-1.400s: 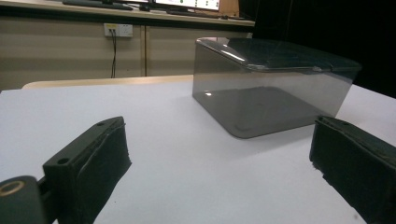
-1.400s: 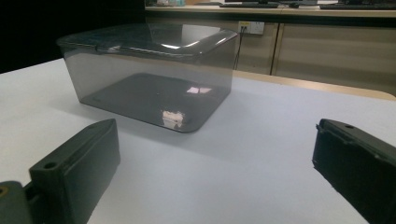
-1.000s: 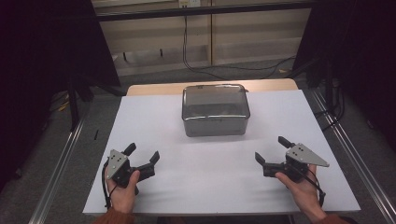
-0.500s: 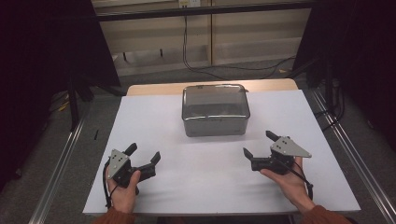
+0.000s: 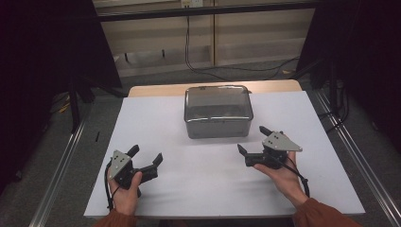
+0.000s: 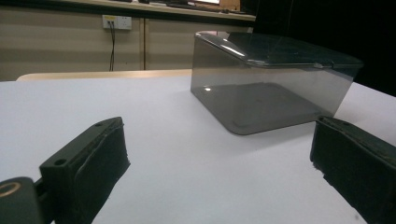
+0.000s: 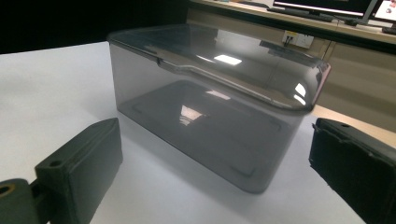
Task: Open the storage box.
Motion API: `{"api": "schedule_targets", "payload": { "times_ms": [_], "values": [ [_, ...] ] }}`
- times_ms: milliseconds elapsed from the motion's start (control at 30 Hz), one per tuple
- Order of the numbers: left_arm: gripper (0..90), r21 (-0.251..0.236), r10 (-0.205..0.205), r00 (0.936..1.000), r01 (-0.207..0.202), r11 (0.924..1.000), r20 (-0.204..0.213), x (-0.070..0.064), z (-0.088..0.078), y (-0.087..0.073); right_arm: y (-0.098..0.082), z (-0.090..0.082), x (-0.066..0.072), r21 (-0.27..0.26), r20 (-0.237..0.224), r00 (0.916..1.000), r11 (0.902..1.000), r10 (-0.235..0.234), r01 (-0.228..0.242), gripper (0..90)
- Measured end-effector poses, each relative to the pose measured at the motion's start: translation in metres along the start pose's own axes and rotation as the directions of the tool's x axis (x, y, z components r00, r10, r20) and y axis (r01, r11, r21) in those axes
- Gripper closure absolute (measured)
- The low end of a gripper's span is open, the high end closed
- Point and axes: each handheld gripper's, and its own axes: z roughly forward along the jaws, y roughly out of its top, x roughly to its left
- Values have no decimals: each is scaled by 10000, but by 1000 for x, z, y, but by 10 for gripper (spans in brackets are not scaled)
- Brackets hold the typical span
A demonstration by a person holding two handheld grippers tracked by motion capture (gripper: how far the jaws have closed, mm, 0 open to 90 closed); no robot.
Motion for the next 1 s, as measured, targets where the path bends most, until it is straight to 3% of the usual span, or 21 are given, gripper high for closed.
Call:
{"api": "schedule_targets", "payload": {
  "times_ms": [67,133,467,533,800,900,967,1000],
  "values": [
    [38,0,-28,10000,28,10000,-26,0,0,0,3,3,1,-4,31,9999,9999,-124,124,21],
    [38,18,-12,10000,12,10000,-29,0,0,0,6,9,1,-3,160,9983,9985,-554,554,21],
    [38,63,90,10000,-89,9999,-39,0,1,0,13,23,3,122,184,9928,9929,-1185,1183,21],
    [38,70,103,9999,-102,9999,-79,0,2,0,14,26,5,226,296,9867,9870,-1598,1592,31],
    [38,146,159,9998,-157,9998,-136,0,2,0,16,35,9,217,441,9686,9696,-2446,2438,77],
    [38,164,233,9996,-231,9996,-132,0,4,1,17,36,11,157,775,9460,9491,-3147,3145,91],
    [38,154,278,9996,-277,9995,-102,0,4,1,17,37,10,186,758,9453,9483,-3172,3167,103],
    [38,161,281,9996,-280,9995,-88,-1,4,1,17,38,10,173,825,9402,9438,-3304,3301,106]
  ]
}}
